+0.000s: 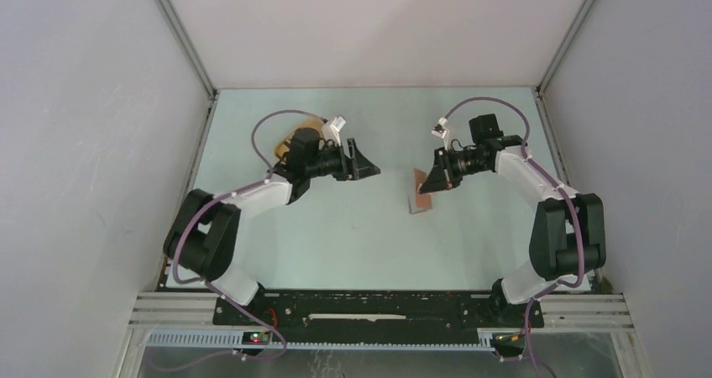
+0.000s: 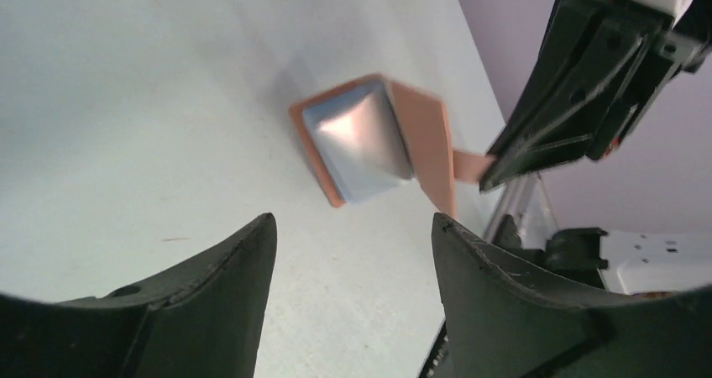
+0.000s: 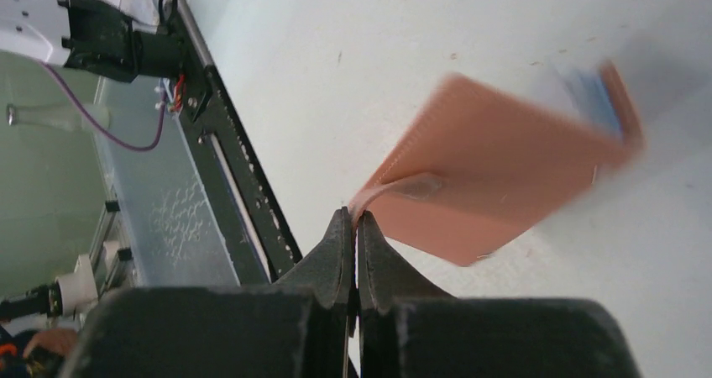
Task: Put the credit cards into the card holder
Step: Open the card holder at the center of the board, then turn over the card slot in the card holder.
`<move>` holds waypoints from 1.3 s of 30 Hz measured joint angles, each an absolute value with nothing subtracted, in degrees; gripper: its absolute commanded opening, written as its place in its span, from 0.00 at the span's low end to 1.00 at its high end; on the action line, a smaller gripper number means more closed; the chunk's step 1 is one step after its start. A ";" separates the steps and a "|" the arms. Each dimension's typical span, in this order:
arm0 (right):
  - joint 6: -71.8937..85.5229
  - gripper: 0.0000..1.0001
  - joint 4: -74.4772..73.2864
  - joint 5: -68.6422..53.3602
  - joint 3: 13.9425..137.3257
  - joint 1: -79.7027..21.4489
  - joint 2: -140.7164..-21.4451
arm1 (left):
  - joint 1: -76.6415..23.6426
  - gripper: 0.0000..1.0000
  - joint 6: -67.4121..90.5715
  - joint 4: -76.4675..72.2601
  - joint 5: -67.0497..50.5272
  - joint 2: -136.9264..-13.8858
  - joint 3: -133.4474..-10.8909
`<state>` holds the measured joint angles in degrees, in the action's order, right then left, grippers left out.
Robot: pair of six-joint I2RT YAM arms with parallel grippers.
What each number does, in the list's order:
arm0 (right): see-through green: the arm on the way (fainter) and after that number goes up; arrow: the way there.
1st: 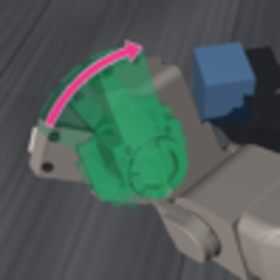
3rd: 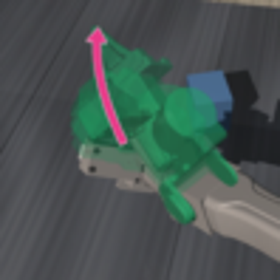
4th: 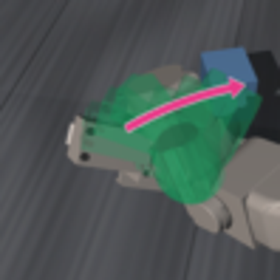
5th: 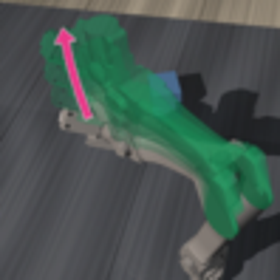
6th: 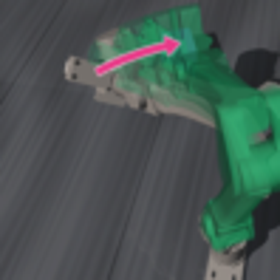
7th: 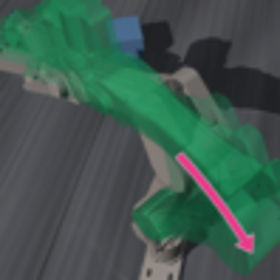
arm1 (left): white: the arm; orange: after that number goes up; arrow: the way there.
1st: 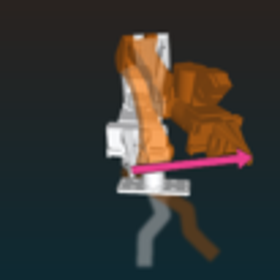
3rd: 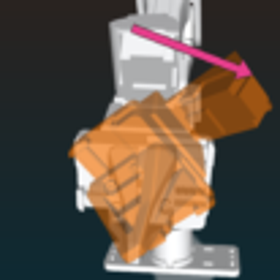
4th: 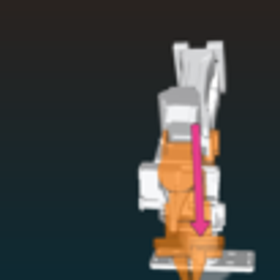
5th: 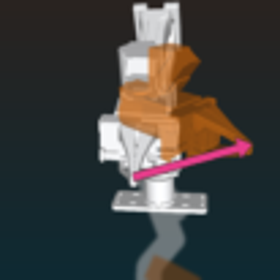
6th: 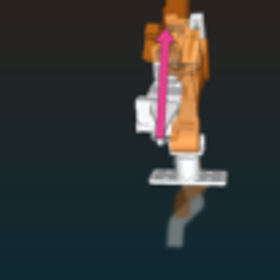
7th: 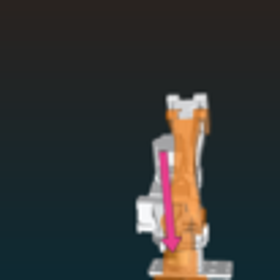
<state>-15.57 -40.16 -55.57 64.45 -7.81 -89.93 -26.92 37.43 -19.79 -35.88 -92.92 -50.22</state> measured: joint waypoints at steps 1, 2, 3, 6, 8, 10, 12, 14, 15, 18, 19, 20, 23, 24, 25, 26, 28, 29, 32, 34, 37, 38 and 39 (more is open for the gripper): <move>-15.77 0.00 -40.23 -55.79 64.47 -8.67 -89.93 | -26.57 0.72 36.62 -18.59 -34.70 -91.44 -50.02; -16.29 0.00 -40.80 -56.10 64.69 -9.87 -90.04 | -26.09 0.72 35.53 -17.30 -33.08 -89.47 -49.82; -16.88 0.00 -41.71 -56.58 65.23 -10.87 -90.19 | -25.58 0.74 34.44 -16.12 -31.53 -87.29 -49.69; -20.08 0.00 -44.97 -58.52 68.66 -13.76 -91.29 | -23.90 0.87 31.33 -13.50 -27.27 -80.79 -49.58; -22.44 0.00 -46.50 -59.09 70.39 -14.98 -92.07 | -22.35 0.95 29.76 -12.51 -25.06 -76.79 -49.58; -23.64 0.00 -47.66 -58.59 70.98 -14.57 -93.36 | -20.40 1.00 29.50 -12.34 -24.05 -74.72 -49.58; -24.16 0.00 -48.21 -57.58 71.00 -13.08 -95.79 | -18.15 1.00 30.02 -12.32 -23.99 -74.43 -49.56; -24.21 0.02 -48.60 -56.07 71.00 -11.20 -98.91 | -15.94 1.00 31.22 -12.25 -24.86 -76.03 -49.41; -24.23 0.02 -48.66 -54.94 71.00 -10.24 -100.90 | -15.09 1.00 31.75 -12.05 -25.32 -77.17 -49.28; -24.23 0.03 -48.93 -51.81 71.00 -8.45 -104.40 | -14.22 0.98 32.67 -10.22 -25.71 -79.31 -47.86; -24.38 0.04 -49.06 -50.83 71.00 -8.03 -104.92 | -14.24 0.98 32.77 -9.28 -25.71 -79.33 -47.35; -24.60 0.04 -49.30 -49.84 71.00 -7.86 -105.03 | -14.31 0.97 32.82 -8.82 -25.71 -79.26 -47.13; -25.43 0.07 -50.06 -47.59 71.00 -7.66 -104.90 | -14.46 0.97 32.71 -8.21 -25.19 -78.17 -46.81; -25.52 0.08 -50.06 -46.52 70.96 -7.42 -104.90 | -14.48 0.96 32.58 -8.01 -24.69 -77.30 -46.70; -25.50 0.08 -49.98 -45.39 70.83 -7.22 -104.90 | -14.57 0.96 32.56 -7.94 -24.18 -76.47 -46.57; -25.39 0.09 -49.82 -44.21 70.63 -7.07 -104.88 | -14.68 0.95 32.56 -7.97 -23.62 -75.33 -46.39; -24.97 0.11 -48.82 -40.03 69.60 -6.39 -104.68 | -15.25 0.94 32.56 -8.25 -22.33 -73.14 -45.98; -24.53 0.14 -48.42 -37.85 69.23 -6.07 -104.66 | -15.77 0.93 32.62 -8.56 -21.71 -72.38 -45.80; -22.85 0.30 -47.29 -30.94 68.29 -5.13 -104.71 | -17.89 0.85 33.28 -9.52 -20.93 -72.10 -45.78; -22.02 0.38 -46.63 -27.27 68.25 -4.69 -104.97 | -19.75 0.79 34.24 -10.50 -20.97 -73.28 -45.78; -21.17 0.50 -45.76 -23.94 68.25 -4.29 -105.67 | -22.59 0.71 35.68 -11.99 -21.52 -77.28 -45.93; -20.99 0.54 -45.71 -23.44 68.25 -4.25 -105.78 | -23.44 0.68 36.16 -12.16 -21.76 -78.98 -45.98; -20.88 0.57 -45.74 -22.98 68.23 -4.21 -105.80 | -24.29 0.67 36.51 -12.16 -22.02 -80.77 -45.98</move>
